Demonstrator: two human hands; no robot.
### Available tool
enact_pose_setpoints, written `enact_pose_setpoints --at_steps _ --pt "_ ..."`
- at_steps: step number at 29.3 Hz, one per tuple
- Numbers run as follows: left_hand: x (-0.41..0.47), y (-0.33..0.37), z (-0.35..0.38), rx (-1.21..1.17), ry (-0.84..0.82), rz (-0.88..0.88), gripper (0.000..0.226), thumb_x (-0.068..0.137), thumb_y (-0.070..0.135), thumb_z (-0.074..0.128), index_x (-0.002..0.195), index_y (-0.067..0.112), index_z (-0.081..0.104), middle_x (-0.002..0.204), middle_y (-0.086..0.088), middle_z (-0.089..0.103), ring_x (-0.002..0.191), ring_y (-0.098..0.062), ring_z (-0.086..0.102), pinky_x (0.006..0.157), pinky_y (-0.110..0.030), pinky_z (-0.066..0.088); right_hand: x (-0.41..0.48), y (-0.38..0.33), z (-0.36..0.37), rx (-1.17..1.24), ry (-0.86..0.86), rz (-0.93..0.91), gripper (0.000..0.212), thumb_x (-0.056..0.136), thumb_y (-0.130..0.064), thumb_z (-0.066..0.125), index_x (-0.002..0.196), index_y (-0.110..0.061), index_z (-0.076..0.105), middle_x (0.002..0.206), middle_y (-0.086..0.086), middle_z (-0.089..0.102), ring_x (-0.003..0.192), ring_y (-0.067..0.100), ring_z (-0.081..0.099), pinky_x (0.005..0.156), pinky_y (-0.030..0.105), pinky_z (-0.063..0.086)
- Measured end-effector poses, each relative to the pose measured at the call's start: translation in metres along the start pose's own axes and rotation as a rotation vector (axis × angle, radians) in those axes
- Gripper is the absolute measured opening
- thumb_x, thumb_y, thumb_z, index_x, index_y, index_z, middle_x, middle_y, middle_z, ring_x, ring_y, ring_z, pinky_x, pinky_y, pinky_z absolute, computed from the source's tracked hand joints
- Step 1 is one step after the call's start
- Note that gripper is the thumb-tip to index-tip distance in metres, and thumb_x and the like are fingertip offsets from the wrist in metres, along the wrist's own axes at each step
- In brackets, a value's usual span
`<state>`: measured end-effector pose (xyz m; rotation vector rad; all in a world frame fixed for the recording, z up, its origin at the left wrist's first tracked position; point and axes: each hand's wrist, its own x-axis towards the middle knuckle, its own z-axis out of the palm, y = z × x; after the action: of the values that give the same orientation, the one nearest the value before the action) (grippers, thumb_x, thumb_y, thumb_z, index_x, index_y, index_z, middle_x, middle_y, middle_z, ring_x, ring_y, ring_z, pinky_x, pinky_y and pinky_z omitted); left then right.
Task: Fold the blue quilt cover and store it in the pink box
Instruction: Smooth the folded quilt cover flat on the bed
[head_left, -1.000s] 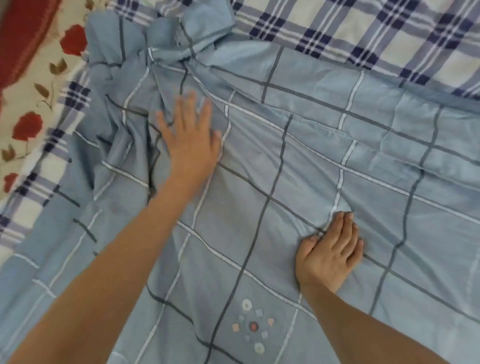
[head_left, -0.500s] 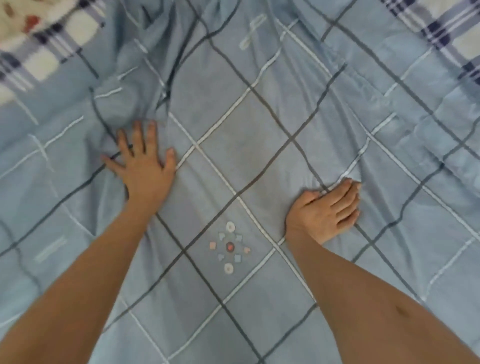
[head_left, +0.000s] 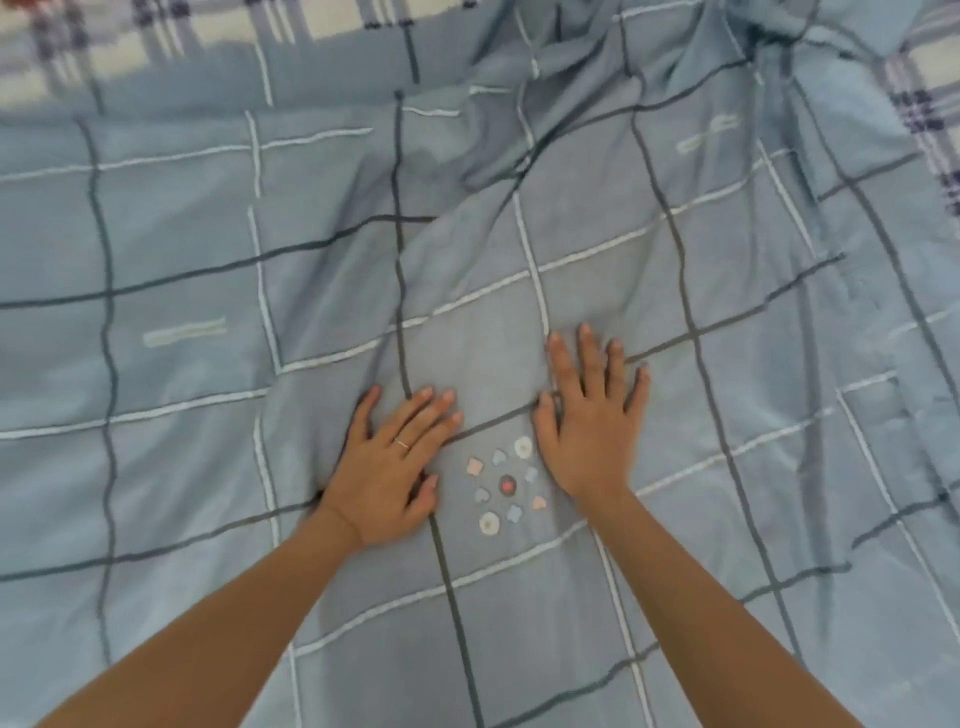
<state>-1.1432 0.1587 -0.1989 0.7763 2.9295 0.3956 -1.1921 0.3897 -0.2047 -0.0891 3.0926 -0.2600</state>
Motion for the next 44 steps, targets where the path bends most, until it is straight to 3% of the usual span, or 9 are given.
enact_pose_setpoints --at_steps 7,11,15,18,21,25,32,39,44 --pt "-0.004 -0.001 0.007 -0.08 -0.008 0.043 0.056 0.08 0.031 0.049 0.134 0.014 0.053 0.148 -0.004 0.041 0.138 -0.022 0.035 0.112 -0.055 0.019 0.142 -0.053 0.002 -0.018 -0.036 0.362 0.066 0.088 -0.036 0.028 0.152 -0.026 0.015 0.16 -0.001 0.013 0.146 0.028 0.014 0.112 0.063 0.0" --pt "0.034 -0.039 -0.03 -0.255 0.153 0.075 0.032 0.079 0.022 0.05 0.11 0.022 0.055 0.109 -0.001 0.069 0.092 -0.016 0.065 0.084 -0.03 0.045 0.153 -0.057 0.008 0.023 0.005 0.42 0.066 0.09 -0.031 0.031 0.153 -0.023 0.011 0.16 0.0 0.011 0.147 0.023 0.011 0.116 0.053 -0.002" --pt "0.128 -0.14 -0.093 -0.22 0.484 -0.289 0.039 0.08 0.006 0.043 0.115 0.012 0.06 0.112 -0.013 0.066 0.104 -0.029 0.059 0.09 -0.036 0.043 0.162 -0.061 0.01 0.073 0.029 0.422 0.07 0.085 -0.032 0.029 0.153 -0.021 0.017 0.159 0.0 0.017 0.146 0.023 0.016 0.117 0.049 0.0" --pt "0.183 -0.204 -0.107 -0.037 0.241 -0.66 0.038 0.091 0.018 0.052 0.128 0.014 0.054 0.129 -0.009 0.057 0.124 -0.028 0.044 0.1 -0.039 0.024 0.163 -0.057 0.009 0.056 0.041 0.414 0.069 0.084 -0.033 0.028 0.152 -0.021 0.02 0.158 0.001 0.02 0.144 0.025 0.02 0.117 0.048 0.002" --pt "0.208 -0.229 -0.102 -0.053 0.042 -0.595 0.023 0.094 0.026 0.053 0.113 0.013 0.058 0.103 -0.013 0.065 0.105 -0.031 0.054 0.09 -0.037 0.03 0.16 -0.058 0.008 0.059 0.012 0.425 0.07 0.084 -0.034 0.026 0.152 -0.021 0.02 0.158 0.002 0.02 0.144 0.026 0.02 0.116 0.049 0.003" --pt "0.227 -0.241 -0.114 -0.257 0.293 -0.557 0.012 0.096 0.013 0.049 0.092 0.005 0.057 0.081 -0.01 0.06 0.078 -0.024 0.052 0.065 -0.031 0.033 0.163 -0.059 0.005 0.072 0.03 0.428 0.07 0.083 -0.035 0.025 0.151 -0.019 0.025 0.157 0.004 0.024 0.143 0.028 0.023 0.115 0.049 0.006" --pt "0.26 -0.287 -0.124 -0.335 0.467 -0.851 0.027 0.099 0.014 0.034 0.073 0.019 0.039 0.068 -0.002 0.045 0.063 -0.016 0.041 0.057 -0.029 0.026 0.167 -0.062 0.007 0.066 0.061 0.42 0.068 0.083 -0.033 0.028 0.149 -0.018 0.028 0.156 0.005 0.027 0.141 0.029 0.025 0.114 0.047 0.007" --pt "0.261 -0.238 -0.116 -0.034 0.123 -0.31 0.036 0.095 0.045 0.042 0.096 0.013 0.06 0.085 -0.003 0.061 0.083 -0.023 0.056 0.081 -0.036 0.037 0.166 -0.061 0.007 0.049 0.061 0.417 0.067 0.084 -0.033 0.027 0.149 -0.017 0.027 0.156 0.005 0.026 0.141 0.029 0.025 0.115 0.049 0.009" --pt "0.253 -0.243 -0.109 0.028 0.136 -0.369 0.035 0.098 0.038 0.046 0.09 0.005 0.054 0.067 -0.007 0.055 0.061 -0.025 0.052 0.056 -0.033 0.037 0.168 -0.063 0.007 0.042 0.068 0.413 0.067 0.084 -0.033 0.027 0.149 -0.017 0.027 0.156 0.005 0.026 0.141 0.029 0.026 0.115 0.049 0.009"
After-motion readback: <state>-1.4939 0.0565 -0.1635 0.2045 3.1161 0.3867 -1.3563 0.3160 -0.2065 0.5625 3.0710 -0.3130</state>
